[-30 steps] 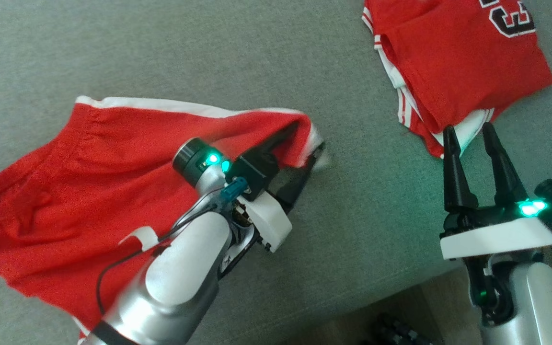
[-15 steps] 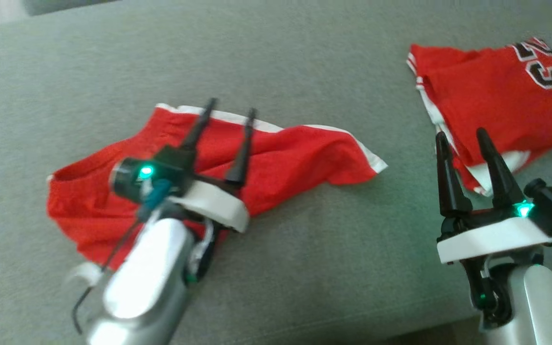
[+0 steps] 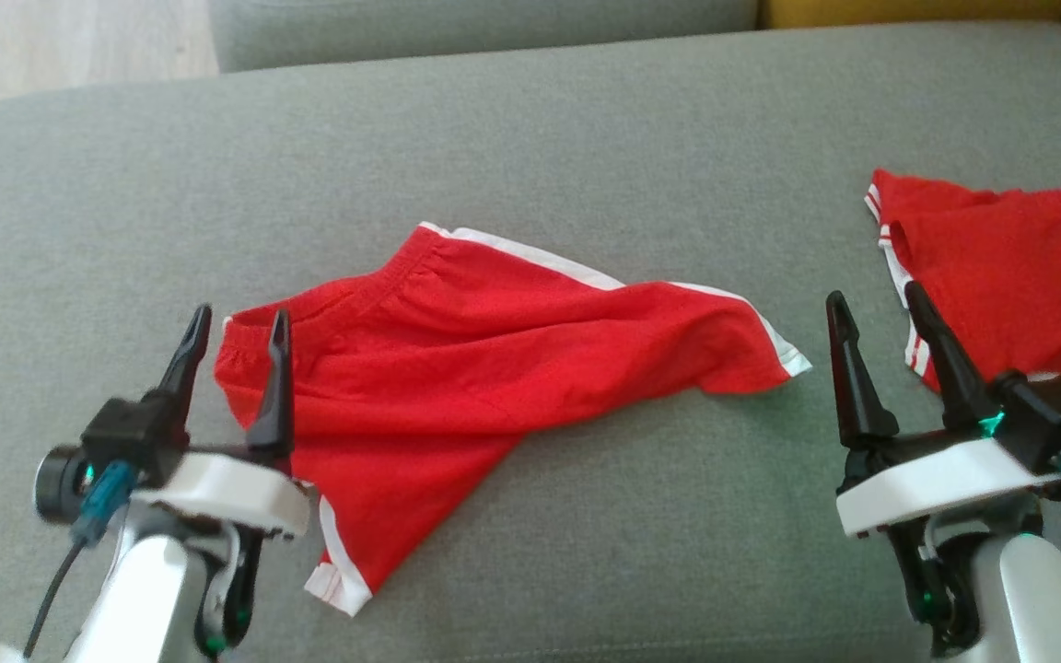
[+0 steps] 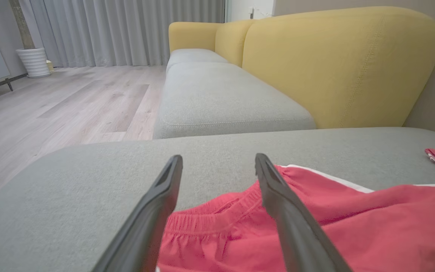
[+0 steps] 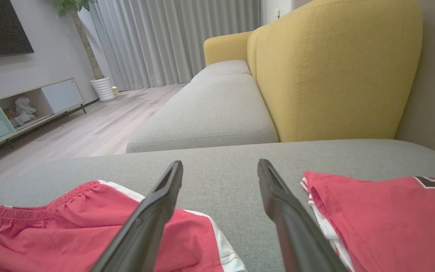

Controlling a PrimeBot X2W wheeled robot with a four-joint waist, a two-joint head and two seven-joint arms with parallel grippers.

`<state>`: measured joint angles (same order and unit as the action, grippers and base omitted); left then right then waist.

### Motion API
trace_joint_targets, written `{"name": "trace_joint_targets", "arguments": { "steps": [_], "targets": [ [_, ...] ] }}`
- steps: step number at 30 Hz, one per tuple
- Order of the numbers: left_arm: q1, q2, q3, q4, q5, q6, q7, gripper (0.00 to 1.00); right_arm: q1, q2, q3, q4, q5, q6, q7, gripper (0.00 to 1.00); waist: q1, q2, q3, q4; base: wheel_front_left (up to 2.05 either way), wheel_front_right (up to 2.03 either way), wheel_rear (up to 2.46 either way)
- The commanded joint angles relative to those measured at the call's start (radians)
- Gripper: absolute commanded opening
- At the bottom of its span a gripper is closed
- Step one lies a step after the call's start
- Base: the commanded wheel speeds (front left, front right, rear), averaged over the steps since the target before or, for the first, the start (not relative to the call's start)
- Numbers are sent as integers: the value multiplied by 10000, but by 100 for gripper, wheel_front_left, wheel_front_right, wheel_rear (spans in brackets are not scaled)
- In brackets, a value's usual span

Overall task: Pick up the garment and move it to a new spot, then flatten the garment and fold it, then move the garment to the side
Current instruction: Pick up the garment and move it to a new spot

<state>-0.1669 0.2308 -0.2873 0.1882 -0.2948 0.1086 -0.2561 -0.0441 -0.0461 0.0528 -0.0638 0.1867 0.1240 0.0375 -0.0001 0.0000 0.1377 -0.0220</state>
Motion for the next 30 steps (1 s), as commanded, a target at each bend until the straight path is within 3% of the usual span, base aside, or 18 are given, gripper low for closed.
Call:
{"name": "trace_joint_targets", "arguments": {
  "steps": [1,6,30],
  "targets": [
    [-169,325,436,-366,-67,-74,-56,100,-105,-41,173,-335,-83,67,7,100,1,0,-175,135,0,0,0],
    [436,481,472,-523,-180,-121,-56,100,151,-41,218,-168,-226,67,41,100,1,0,-467,165,0,0,0],
    [1980,671,128,-1437,76,617,425,100,1333,-45,139,-809,-653,67,691,100,1,0,-1477,134,0,0,0]
  ]
}}
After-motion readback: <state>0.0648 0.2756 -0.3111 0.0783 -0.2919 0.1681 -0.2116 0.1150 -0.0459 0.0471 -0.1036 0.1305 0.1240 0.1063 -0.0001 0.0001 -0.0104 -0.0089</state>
